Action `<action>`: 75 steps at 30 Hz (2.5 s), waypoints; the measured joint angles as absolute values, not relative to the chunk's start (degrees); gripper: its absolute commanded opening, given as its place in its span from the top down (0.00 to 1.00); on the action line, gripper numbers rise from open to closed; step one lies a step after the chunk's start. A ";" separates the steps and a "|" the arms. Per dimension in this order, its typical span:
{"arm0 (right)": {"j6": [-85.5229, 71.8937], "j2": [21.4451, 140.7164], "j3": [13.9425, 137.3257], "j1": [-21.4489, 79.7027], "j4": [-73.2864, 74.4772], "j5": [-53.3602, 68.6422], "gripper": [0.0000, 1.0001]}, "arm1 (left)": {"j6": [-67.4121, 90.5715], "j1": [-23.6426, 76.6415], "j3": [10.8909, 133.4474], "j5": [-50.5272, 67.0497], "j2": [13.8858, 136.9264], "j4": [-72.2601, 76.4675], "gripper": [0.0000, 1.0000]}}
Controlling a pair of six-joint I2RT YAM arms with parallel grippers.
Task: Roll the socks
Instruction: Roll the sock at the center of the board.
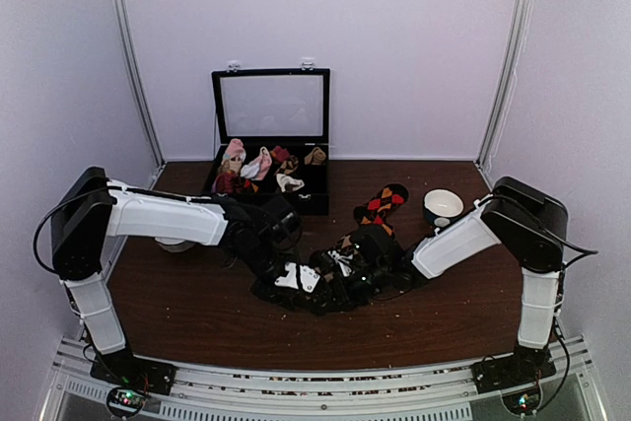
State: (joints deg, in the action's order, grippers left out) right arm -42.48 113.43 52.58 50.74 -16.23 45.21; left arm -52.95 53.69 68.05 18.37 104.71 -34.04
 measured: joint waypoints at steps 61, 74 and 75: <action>16.34 90.96 42.59 77.67 -7.16 -2.09 0.56 | -42.22 48.82 93.30 42.85 130.65 -67.31 1.00; 26.61 101.10 49.23 76.16 -9.08 -5.10 0.69 | -41.87 48.25 94.70 43.72 131.92 -69.56 1.00; 26.72 101.54 49.23 75.81 -9.17 -5.08 0.69 | -41.89 48.25 94.76 43.70 131.92 -69.67 1.00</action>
State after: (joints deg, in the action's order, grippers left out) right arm 26.72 101.54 49.23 75.81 -9.17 -5.08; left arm -41.89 48.25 94.76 43.70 131.92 -69.67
